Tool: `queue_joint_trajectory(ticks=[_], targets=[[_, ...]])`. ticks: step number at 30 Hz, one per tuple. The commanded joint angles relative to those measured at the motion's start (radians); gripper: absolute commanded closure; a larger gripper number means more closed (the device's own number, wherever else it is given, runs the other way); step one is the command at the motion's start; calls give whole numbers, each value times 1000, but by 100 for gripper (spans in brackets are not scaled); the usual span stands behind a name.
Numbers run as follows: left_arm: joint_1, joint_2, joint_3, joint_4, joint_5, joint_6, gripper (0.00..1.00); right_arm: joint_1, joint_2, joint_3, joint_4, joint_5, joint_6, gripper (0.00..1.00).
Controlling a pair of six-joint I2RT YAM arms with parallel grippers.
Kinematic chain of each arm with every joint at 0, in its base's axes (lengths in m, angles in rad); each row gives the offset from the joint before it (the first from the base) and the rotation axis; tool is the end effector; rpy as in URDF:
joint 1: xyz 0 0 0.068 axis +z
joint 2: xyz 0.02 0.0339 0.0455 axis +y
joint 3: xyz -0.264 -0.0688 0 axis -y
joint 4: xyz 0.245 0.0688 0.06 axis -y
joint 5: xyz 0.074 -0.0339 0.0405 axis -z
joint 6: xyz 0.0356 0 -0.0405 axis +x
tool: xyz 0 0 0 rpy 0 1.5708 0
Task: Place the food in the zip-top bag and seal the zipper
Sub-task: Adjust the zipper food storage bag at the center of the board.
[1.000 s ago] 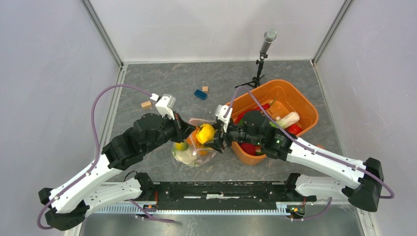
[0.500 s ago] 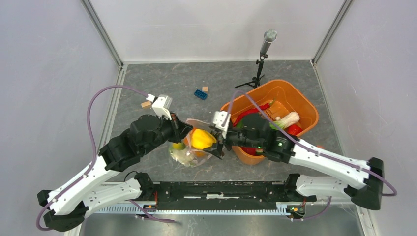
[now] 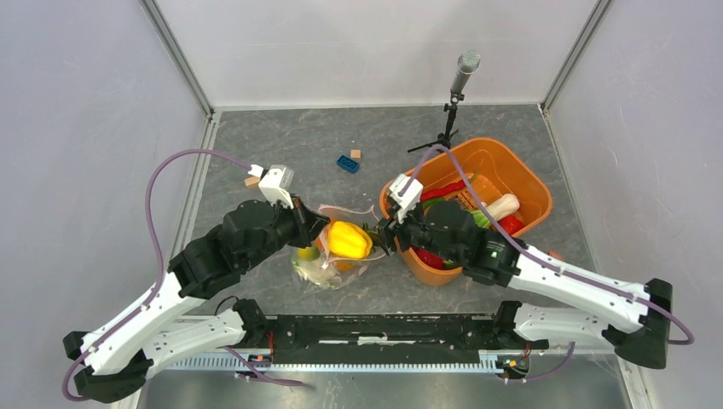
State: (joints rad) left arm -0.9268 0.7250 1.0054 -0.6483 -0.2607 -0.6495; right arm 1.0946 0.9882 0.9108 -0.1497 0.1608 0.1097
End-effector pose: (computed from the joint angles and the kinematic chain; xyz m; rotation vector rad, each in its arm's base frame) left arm 0.0928 -0.1083 0.3750 0.0983 2.0076 -0.7891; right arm 0.1105 0.2018 0.3503 -0.7698 1.6854 0.7101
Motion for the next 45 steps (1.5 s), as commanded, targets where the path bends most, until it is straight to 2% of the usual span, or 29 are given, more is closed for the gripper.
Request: queue_joint_trajectory(ticks=[1, 3, 4, 6, 8, 11, 15, 17, 19, 21, 23, 25, 27, 28, 29, 32, 35, 37, 39, 41, 42, 43, 44, 45], targets=[[3, -7, 38, 41, -19, -13, 97, 2, 40, 2, -88, 127, 84, 35], [3, -12, 37, 37, -24, -10, 97, 2, 57, -3, -93, 120, 88, 46], [2, -13, 35, 36, -27, -10, 97, 2, 65, 1, -94, 120, 88, 54], [2, -12, 35, 36, -30, -2, 97, 3, 66, 15, -83, 114, 85, 85], [3, -2, 47, 17, -43, 19, 97, 2, 58, 54, -61, 100, 65, 100], [2, 46, 151, -64, -58, 87, 97, 2, 33, 131, 7, 43, 19, 100], [2, 122, 360, -258, -78, 190, 97, 2, -15, 191, 124, -68, -2, 100], [2, 183, 471, -383, -65, 242, 96, 2, -2, 203, 125, -107, -12, 100], [2, 234, 514, -481, -85, 258, 97, 2, 55, 207, 65, -64, -19, 100], [3, 274, 492, -529, -100, 281, 98, 2, 173, 274, -88, 67, -13, 100], [8, 334, 447, -553, -79, 307, 98, 2, 271, 360, -191, 114, -6, 100], [9, 406, 454, -587, -69, 283, 98, 3, 279, 360, -147, 47, -2, 100], [8, 410, 463, -560, -1, 290, 98, 2, 214, 276, 39, -97, -3, 100], [8, 399, 469, -545, -4, 298, 98, 2, 182, 238, 126, -154, -5, 100], [8, 387, 503, -557, -42, 284, 98, 2, 173, 234, 142, -158, -14, 100], [8, 306, 593, -537, -58, 253, 98, 1, 213, 361, -6, -21, -14, 100], [12, 234, 529, -485, -129, 295, 98, -3, 148, 231, 172, -50, -5, 100], [21, 297, 565, -572, -161, 249, 98, -22, 198, 258, 116, -43, 25, 100], [20, 311, 598, -560, -49, 230, 98, -22, 260, 341, 27, -5, 55, 100], [20, 258, 519, -449, 26, 264, 98, -22, 233, 266, 152, -103, 44, 100], [22, 251, 477, -424, 46, 308, 98, -24, 204, 207, 261, -148, 54, 100], [28, 277, 449, -458, 62, 345, 98, -25, 204, 185, 290, -154, 61, 100], [40, 332, 452, -522, 73, 350, 98, -32, 234, 218, 219, -154, 63, 100], [43, 385, 474, -607, 61, 328, 98, -40, 296, 301, 79, -158, 58, 100]])
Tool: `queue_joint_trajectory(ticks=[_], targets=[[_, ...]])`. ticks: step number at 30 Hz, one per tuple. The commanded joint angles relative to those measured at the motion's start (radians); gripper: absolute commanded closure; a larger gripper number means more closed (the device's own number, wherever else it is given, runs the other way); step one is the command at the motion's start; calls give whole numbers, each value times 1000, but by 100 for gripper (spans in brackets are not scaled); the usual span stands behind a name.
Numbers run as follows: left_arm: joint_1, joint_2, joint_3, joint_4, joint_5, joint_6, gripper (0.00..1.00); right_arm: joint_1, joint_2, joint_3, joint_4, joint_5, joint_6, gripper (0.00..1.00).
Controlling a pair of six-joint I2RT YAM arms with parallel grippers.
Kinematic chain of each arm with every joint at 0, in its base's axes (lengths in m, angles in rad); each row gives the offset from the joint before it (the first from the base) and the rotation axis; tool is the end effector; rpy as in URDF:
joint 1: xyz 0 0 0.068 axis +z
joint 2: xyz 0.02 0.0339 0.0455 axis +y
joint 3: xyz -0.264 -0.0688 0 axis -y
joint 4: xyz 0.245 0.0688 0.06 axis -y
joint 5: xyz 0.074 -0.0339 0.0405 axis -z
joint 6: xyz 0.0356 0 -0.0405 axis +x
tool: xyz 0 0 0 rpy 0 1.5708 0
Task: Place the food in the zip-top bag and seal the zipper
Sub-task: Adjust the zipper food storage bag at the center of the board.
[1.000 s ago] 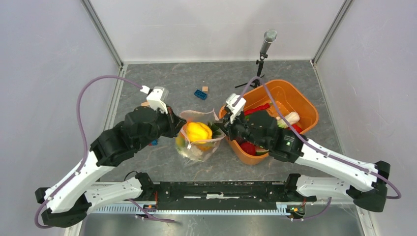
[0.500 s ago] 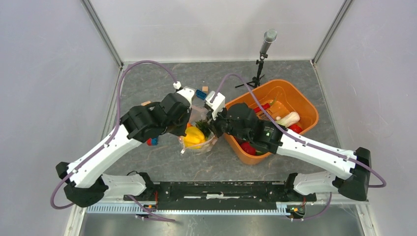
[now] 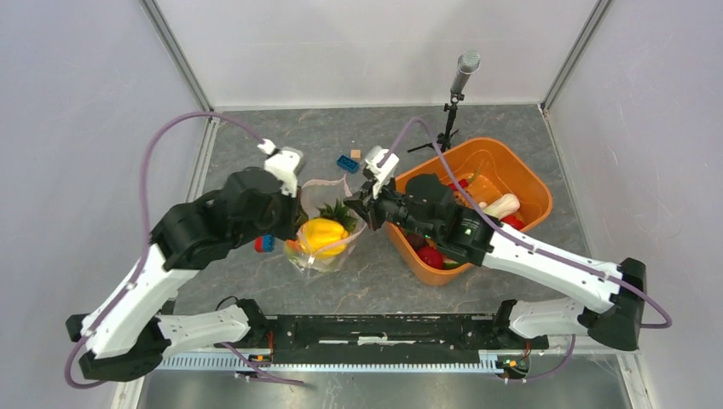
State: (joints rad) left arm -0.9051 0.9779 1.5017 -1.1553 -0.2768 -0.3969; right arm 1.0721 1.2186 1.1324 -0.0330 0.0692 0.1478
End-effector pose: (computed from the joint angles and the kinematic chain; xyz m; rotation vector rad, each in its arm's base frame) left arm 0.0953 -0.1057 0.4430 0.4030 2.1709 -0.4333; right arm 0.1394 0.2508 0.3870 -0.7376 1.6022 0.8462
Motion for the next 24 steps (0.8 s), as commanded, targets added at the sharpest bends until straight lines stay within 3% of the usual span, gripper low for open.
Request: queue_joint_trajectory(ticks=[1, 3, 4, 7, 9, 10, 13, 14, 19, 22, 24], targets=[[21, 168, -18, -131, 86, 64, 98, -25, 127, 159, -154, -79, -2, 100], [21, 148, -31, -79, 126, 52, 98, -25, 224, 299, -323, 20, 7, 100], [21, 112, -21, -36, 119, 25, 98, -26, 214, 286, -290, 15, 9, 100], [21, -55, 3, 151, 186, -10, 98, -26, 30, 49, 90, -100, 45, 100], [21, -103, 2, 208, 329, 15, 98, -31, -50, -55, 220, -77, 61, 99], [21, -90, 1, 181, 351, 29, 98, -42, -45, -41, 190, -43, 59, 98], [21, -20, -43, 67, 102, -20, 98, -90, 74, 90, -65, -11, 56, 98], [21, -11, -50, 60, 77, -40, 98, -95, 104, 126, -122, 12, 81, 100], [21, -121, -152, 266, 200, -38, 98, -96, 18, -59, 158, -210, 109, 88], [21, -100, -123, 186, 141, -62, 98, -98, 81, 30, -50, -109, 51, 85], [21, -125, -159, 211, 117, -81, 98, -103, 90, 21, -75, -75, 40, 85]])
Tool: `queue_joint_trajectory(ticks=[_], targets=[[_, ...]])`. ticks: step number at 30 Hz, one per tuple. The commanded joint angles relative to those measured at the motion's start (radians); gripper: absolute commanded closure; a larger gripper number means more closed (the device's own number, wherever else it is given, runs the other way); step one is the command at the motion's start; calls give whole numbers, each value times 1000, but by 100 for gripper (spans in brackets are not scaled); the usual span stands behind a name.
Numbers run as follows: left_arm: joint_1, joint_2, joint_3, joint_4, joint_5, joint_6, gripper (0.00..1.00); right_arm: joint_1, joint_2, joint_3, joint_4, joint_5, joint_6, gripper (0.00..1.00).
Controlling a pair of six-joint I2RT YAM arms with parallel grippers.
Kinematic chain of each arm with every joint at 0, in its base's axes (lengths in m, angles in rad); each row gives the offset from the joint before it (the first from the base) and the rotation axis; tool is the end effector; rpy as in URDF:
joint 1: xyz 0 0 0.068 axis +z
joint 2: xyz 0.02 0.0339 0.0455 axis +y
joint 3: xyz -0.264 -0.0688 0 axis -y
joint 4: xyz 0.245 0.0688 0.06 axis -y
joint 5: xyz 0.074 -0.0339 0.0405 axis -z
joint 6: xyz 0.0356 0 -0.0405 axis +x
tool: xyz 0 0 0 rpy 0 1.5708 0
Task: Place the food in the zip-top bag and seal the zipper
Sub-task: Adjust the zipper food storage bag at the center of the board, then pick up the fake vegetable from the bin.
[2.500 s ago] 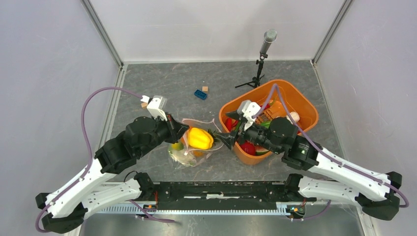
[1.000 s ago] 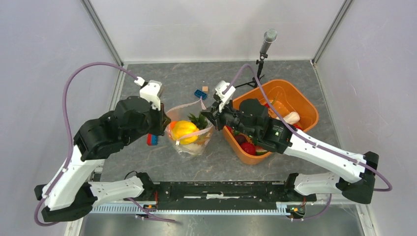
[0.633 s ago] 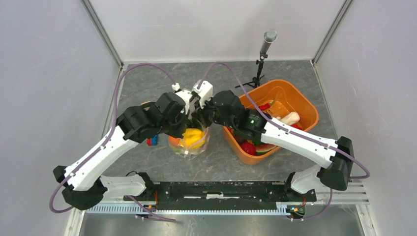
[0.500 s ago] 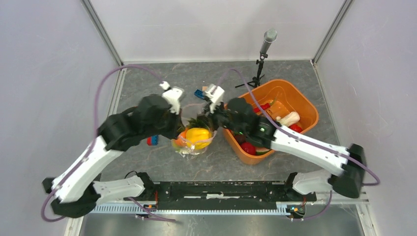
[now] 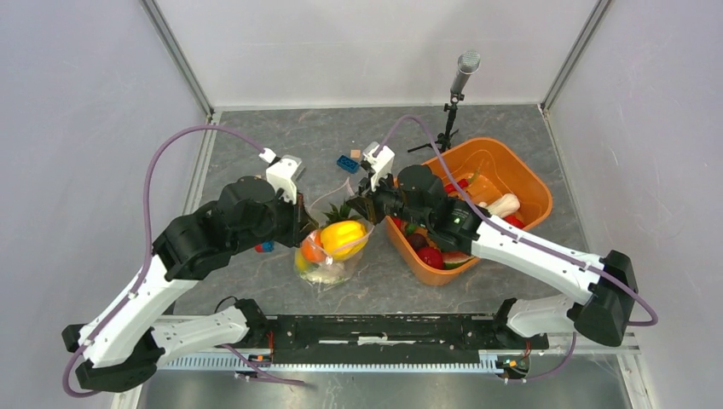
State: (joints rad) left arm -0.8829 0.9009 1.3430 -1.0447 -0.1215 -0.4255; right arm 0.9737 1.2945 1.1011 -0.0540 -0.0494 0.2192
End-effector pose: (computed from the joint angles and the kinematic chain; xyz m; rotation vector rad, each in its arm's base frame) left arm 0.0934 -0.1069 0.4175 0.4368 2.1916 -0.6069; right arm 0.1707 0.2542 0.3525 -0.7376 1.7619 0.8745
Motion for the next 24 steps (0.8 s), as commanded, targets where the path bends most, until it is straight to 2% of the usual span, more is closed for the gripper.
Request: queue_joint_trajectory(ticks=[1, 2, 4, 6, 9, 12, 16, 19, 24], targets=[[-1, -66, -24, 123, -53, -69, 98, -8, 4, 35, -42, 37, -31, 83], [-1, -88, -41, 152, -63, -80, 98, -13, -7, 26, -29, 21, -29, 79], [-1, -120, -71, 193, -85, -100, 98, -15, -39, 18, -16, 23, -27, 54], [-1, -133, -84, 213, -91, -102, 98, -15, -88, 19, -19, 61, -30, 36], [-1, -119, -82, 211, -58, -87, 98, -18, -171, 22, -61, 145, -62, 22], [0, -106, -96, 217, -27, -84, 98, -25, -270, 1, -143, 287, -76, 20], [-1, -117, -127, 255, -2, -80, 98, -97, -345, -71, -318, 581, -12, 19], [-1, -132, -150, 291, -3, -75, 98, -206, -358, -144, -415, 614, 43, 18], [-1, -163, -197, 345, 9, -74, 98, -290, -357, -269, -463, 721, 170, 17]])
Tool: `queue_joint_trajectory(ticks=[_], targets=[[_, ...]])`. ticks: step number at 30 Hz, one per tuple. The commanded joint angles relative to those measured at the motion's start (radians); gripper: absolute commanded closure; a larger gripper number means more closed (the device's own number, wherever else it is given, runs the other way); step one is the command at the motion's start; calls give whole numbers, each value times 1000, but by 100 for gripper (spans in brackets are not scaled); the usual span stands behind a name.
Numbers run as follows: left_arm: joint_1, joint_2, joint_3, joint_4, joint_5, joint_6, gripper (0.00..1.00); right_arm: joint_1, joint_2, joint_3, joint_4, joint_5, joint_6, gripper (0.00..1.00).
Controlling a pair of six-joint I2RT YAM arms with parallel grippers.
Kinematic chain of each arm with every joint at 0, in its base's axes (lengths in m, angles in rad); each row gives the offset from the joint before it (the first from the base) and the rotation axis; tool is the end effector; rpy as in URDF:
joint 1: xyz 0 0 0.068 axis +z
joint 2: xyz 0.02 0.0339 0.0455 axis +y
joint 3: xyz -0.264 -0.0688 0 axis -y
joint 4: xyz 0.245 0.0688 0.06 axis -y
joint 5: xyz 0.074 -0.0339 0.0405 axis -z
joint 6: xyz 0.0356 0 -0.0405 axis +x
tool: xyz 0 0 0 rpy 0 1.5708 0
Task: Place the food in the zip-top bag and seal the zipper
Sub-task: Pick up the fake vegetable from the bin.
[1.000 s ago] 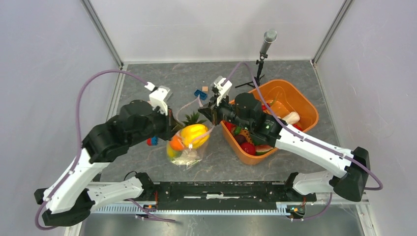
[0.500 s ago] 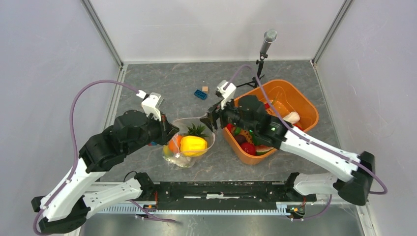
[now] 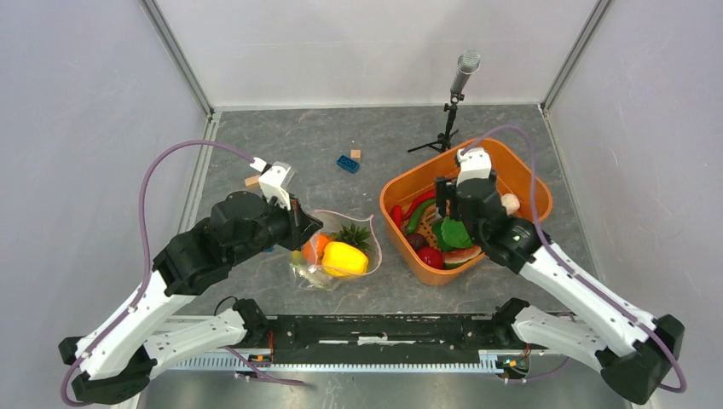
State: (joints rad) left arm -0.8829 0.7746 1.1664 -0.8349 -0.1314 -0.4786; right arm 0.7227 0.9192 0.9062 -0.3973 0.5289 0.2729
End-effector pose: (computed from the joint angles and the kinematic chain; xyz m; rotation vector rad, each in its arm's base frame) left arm 0.0884 -0.1002 0.4003 0.3338 2.0609 -0.7235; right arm 0.1632 0.1199 0.3384 -0.0947 1.9226 0.1423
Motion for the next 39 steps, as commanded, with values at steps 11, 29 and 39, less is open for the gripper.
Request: queue_joint_trajectory(ticks=[11, 29, 39], targets=[[-1, -117, -99, 260, -91, 97, 98, -321, 135, -108, -35, 178, 175, 14], [-1, -55, -104, 188, -325, 127, 98, -395, 411, -108, 400, -730, 19, 29], [-1, -1, -105, 140, -334, -5, 98, -342, 503, -136, 369, -625, 433, 32]])
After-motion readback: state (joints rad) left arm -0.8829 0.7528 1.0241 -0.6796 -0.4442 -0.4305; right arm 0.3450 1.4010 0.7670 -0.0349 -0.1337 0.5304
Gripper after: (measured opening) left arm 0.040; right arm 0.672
